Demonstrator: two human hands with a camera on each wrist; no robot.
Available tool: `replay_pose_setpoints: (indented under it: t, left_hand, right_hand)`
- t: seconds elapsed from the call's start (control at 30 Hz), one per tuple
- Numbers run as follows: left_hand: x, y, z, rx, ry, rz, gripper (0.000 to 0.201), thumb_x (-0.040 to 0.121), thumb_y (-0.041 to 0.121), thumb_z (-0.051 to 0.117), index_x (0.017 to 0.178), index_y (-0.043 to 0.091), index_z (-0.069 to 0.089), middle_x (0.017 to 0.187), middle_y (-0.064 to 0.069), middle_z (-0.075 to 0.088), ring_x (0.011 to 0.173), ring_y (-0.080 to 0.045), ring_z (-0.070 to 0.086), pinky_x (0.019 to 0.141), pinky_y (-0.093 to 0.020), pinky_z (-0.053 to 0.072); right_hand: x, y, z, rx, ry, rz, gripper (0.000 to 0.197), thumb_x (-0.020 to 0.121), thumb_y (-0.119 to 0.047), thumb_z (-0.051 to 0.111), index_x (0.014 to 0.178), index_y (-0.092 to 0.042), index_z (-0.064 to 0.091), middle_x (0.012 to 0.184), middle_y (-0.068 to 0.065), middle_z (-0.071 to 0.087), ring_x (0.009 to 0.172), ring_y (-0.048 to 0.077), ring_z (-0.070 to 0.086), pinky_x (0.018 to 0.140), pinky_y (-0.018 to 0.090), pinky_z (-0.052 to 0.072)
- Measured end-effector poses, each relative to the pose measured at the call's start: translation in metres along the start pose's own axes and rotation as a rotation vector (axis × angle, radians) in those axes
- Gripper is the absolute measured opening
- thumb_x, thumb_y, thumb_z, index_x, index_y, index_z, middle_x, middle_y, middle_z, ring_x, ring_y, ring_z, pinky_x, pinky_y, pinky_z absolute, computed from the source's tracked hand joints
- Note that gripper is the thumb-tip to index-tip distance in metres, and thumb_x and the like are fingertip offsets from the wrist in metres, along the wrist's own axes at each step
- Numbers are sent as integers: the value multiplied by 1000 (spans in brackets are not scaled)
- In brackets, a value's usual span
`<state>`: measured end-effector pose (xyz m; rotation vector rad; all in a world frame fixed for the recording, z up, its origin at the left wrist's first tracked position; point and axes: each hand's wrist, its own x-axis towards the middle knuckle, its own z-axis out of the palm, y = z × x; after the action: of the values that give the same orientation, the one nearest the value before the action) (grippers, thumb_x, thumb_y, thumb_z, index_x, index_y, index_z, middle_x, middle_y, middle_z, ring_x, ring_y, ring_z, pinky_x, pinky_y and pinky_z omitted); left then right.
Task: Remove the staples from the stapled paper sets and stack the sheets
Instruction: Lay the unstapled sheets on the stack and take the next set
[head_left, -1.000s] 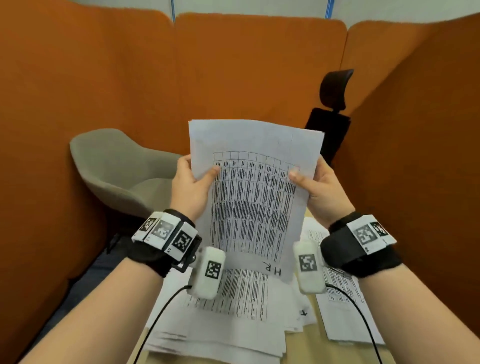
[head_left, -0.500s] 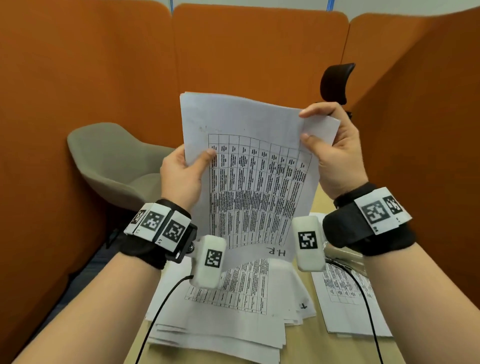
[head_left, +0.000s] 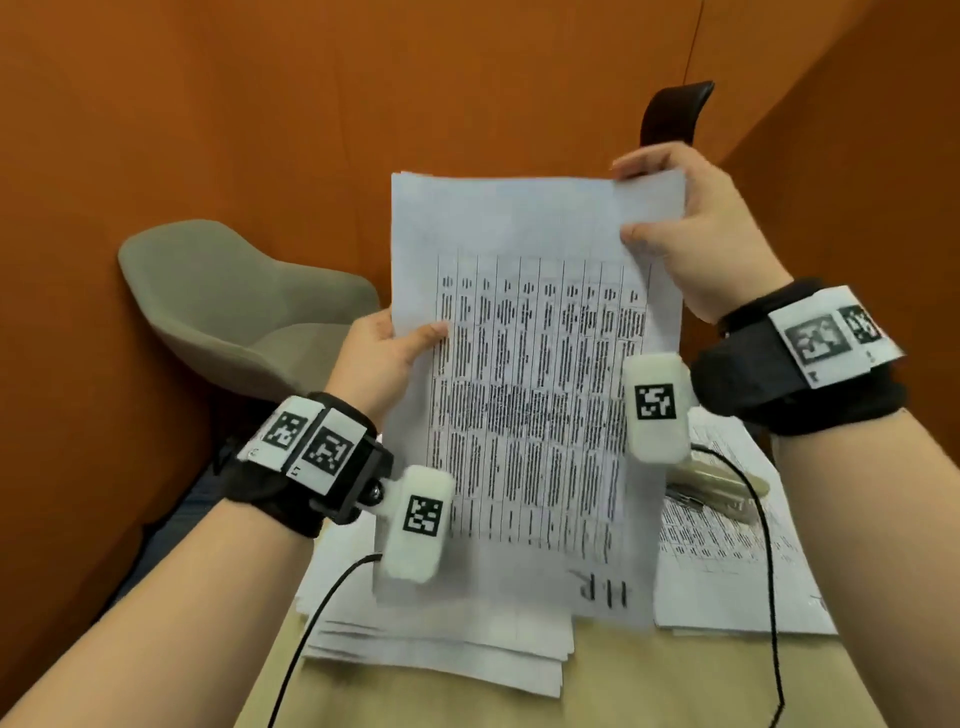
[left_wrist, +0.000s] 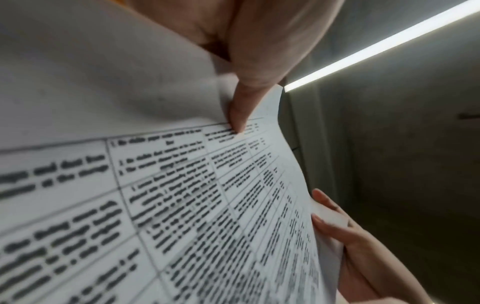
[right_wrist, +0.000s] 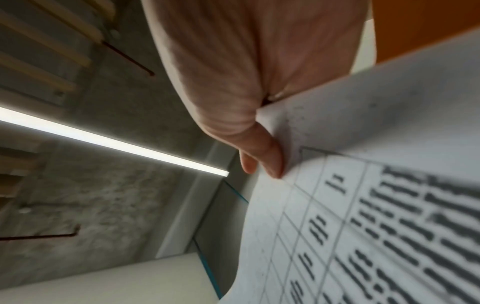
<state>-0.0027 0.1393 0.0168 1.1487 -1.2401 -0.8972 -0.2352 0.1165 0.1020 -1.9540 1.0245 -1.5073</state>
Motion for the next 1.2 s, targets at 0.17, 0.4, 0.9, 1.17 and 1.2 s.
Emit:
replay_pose_setpoints:
  t: [0.17,0.4,0.9,1.17,1.2]
  left_hand:
    - [-6,-71,7,135,-47,-268,19,85,13,65,104,14,65,112,-11,67,106,-26,62,101,-45,43]
    - [-15,-105,17,255,-32,-446,31,83,14,68,112,3,61,110,-11,65,102,-28,59,91,-35,45]
    - [-32,-109,23,285,2,-293,30,89,14,60,118,4,59,113,-10,64,105,-26,59,90,-32,43]
    - [-44,-99,28,346,-11,-164,31,92,17,56,121,7,58,116,-8,64,98,-18,57,85,-27,41]
    - [-47,-99,28,346,-13,-157,31,91,17,56,121,8,58,114,-7,64,97,-17,57,85,-26,41]
  right_hand:
    - [-19,74,22,-243,-121,372,47,68,-1,58,91,-42,57,121,3,52,101,24,58,86,38,51]
    - [-52,126,28,-369,-206,519,47,93,-15,53,138,-17,42,128,4,48,113,20,51,87,20,43]
    - [-88,171,-23,-1026,-225,846,26,86,-18,64,95,3,52,84,11,55,72,22,54,65,28,49]
    - [-52,115,2,32,287,361,45,68,-17,69,109,-12,52,106,9,64,97,23,63,87,38,52]
    - [-53,116,7,79,261,340,39,67,-16,67,103,-14,53,103,11,65,95,24,64,85,37,53]
